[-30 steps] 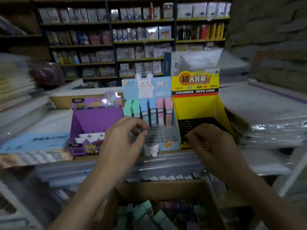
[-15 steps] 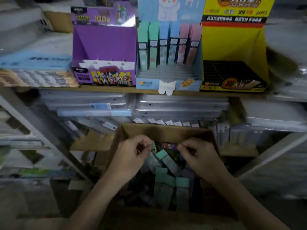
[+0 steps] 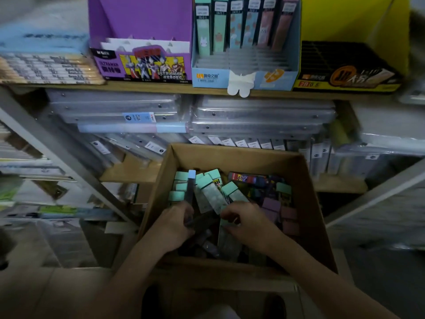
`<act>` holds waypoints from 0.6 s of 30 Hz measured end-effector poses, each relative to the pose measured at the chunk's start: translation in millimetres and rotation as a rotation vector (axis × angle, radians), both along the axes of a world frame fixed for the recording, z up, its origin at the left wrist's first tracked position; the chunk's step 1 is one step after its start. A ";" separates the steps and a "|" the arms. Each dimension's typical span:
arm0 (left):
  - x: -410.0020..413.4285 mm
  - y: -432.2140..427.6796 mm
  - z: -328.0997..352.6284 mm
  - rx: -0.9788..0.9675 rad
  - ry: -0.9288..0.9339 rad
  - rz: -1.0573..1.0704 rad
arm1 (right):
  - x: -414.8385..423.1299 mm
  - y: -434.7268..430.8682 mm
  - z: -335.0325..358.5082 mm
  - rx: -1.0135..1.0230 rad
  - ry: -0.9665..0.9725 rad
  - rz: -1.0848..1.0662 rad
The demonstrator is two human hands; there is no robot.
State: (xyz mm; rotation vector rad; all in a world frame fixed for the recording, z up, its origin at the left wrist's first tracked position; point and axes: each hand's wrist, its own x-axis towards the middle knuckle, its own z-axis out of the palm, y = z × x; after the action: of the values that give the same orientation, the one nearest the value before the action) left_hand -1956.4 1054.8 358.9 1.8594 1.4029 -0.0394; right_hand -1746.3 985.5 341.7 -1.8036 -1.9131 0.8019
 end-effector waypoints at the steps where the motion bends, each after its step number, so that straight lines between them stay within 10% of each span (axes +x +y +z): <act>1: -1.4 0.6 -0.4 -0.009 0.012 -0.008 | -4.0 3.4 -1.1 0.006 -0.011 0.028; 18: -5.1 8.1 -14.1 0.010 0.070 -0.045 | -39.8 49.2 -33.7 -0.101 -0.318 0.378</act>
State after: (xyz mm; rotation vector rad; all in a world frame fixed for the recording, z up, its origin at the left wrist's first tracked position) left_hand -1961.5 1063.0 344.8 1.9143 1.4104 -0.1217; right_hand -1786.1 1034.7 307.9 -1.7335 -2.5130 0.7762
